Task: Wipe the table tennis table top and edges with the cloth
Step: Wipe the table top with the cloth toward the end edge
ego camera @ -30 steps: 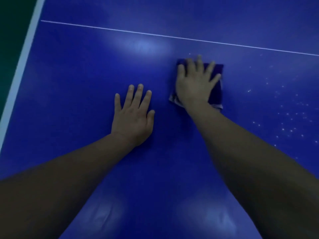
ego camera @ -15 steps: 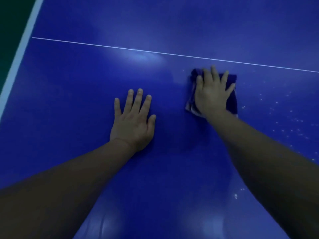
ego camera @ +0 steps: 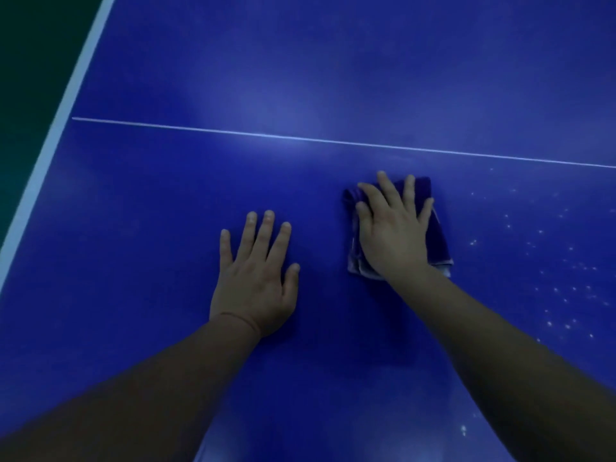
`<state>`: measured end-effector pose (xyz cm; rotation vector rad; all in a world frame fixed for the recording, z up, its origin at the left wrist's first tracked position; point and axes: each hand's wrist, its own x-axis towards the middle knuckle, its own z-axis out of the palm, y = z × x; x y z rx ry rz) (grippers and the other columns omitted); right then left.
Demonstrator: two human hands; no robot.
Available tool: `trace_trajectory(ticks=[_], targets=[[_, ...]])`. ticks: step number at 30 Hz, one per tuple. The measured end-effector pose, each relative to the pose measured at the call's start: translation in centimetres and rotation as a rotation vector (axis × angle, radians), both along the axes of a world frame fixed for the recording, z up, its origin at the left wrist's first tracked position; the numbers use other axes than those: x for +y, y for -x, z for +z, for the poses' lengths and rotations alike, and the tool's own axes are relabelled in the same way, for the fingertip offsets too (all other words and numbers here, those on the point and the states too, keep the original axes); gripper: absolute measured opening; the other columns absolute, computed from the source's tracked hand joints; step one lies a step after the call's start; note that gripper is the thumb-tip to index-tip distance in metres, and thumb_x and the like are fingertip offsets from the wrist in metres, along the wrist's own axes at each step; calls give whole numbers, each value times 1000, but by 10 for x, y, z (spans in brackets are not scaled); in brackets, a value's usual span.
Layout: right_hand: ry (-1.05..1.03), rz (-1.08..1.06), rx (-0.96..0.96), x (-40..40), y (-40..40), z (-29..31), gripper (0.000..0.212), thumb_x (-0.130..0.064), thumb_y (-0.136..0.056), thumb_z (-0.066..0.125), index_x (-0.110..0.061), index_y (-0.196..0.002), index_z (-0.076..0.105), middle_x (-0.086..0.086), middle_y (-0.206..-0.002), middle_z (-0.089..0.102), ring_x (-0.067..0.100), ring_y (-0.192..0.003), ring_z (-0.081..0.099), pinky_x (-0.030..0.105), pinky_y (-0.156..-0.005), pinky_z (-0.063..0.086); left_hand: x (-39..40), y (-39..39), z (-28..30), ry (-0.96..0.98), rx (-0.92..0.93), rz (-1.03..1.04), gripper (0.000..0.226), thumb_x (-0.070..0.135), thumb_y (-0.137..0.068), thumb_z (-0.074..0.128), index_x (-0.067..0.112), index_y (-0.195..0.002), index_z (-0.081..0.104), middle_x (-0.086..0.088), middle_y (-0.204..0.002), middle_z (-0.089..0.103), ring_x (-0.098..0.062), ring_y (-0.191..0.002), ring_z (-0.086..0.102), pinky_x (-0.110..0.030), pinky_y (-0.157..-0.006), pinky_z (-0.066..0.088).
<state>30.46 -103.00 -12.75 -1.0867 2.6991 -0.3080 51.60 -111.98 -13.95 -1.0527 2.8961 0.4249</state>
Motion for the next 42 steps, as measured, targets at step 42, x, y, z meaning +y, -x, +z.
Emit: trace_trajectory(ticks=[42], targets=[[16,-118,6,-9,86,-3,46,-47,-104,31,-38,-148,38,-10,-163,24,33,-153,0,64,-117,-1,-1,-2,-5,72,8,-157,66,64,-94,28,29,-149,38,-4,-161,27,-25,-152,12,-60,-119,9]])
